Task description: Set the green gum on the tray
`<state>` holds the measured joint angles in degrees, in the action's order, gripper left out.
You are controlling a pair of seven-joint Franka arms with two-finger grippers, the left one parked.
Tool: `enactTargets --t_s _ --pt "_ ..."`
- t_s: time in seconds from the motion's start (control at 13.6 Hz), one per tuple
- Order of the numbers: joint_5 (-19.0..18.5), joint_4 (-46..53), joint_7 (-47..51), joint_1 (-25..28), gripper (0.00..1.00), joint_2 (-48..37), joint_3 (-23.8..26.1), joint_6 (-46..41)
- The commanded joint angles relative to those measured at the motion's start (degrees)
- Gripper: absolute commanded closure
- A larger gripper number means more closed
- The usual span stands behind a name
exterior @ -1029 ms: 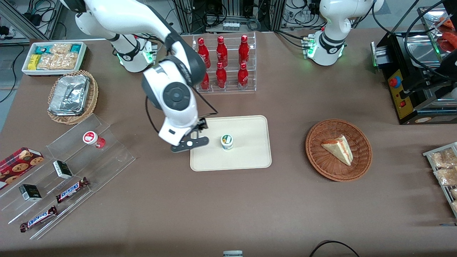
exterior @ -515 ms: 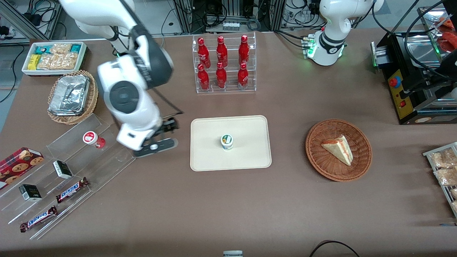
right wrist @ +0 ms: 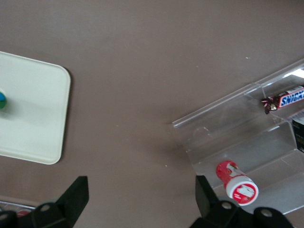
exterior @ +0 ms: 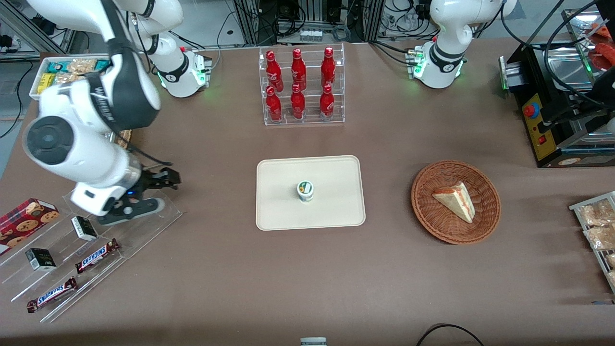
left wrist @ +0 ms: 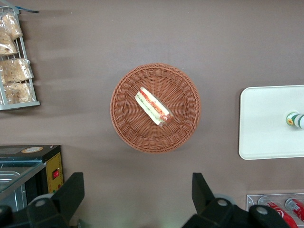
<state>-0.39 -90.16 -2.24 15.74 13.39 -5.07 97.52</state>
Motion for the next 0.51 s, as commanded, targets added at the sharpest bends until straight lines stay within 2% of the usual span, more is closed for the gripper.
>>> enactTargets --t_s 0.0,0.22,0.44 --pt "0.56 -7.47 -0.39 -4.83 0.00 -5.73 1.46 1.88" --pt "0.65 -12.13 -1.09 -11.68 0.00 -10.38 3.92 3.72" --pt "0.65 -12.94 -6.71 -14.94 0.00 -13.73 3.93 3.38"
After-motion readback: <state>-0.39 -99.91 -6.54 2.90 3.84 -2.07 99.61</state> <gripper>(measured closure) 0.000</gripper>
